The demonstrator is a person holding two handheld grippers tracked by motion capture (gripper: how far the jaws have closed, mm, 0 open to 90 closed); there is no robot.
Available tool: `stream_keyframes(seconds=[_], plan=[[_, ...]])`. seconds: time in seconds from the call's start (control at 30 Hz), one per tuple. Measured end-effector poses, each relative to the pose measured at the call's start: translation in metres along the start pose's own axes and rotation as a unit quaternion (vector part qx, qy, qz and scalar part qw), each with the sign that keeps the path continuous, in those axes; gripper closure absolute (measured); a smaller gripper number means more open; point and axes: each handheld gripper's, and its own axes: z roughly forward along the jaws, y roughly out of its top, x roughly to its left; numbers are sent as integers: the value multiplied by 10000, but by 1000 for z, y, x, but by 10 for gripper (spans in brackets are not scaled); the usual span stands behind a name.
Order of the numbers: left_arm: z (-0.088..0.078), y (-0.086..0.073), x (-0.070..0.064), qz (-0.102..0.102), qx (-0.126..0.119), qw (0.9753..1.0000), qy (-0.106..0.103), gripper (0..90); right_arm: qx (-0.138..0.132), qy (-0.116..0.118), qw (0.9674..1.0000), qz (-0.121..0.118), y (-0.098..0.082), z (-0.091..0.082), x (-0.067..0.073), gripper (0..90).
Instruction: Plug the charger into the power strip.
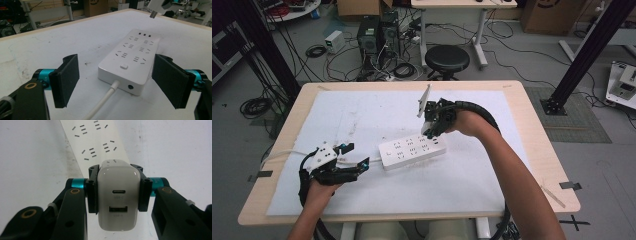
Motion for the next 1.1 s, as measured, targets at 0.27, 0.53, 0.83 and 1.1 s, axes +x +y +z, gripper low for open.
stream_keyframes(seconds=[0.27, 0.53, 0.83, 1.1], plan=[[-1, -4, 2, -60, 2, 10000, 15, 221, 153, 151, 9996, -180, 9, 14, -11, 630], [-1, -7, 5, -111, 7, 9999, 11, 221, 244, 257, 9984, -444, 13, 28, -15, 630], [0, -9, 7, -133, 24, 9999, 16, 221, 446, 364, 9942, -910, 14, 50, -17, 630], [0, -9, 8, -142, 30, 9999, 16, 221, 519, 347, 9929, -1012, 12, 56, -20, 630]])
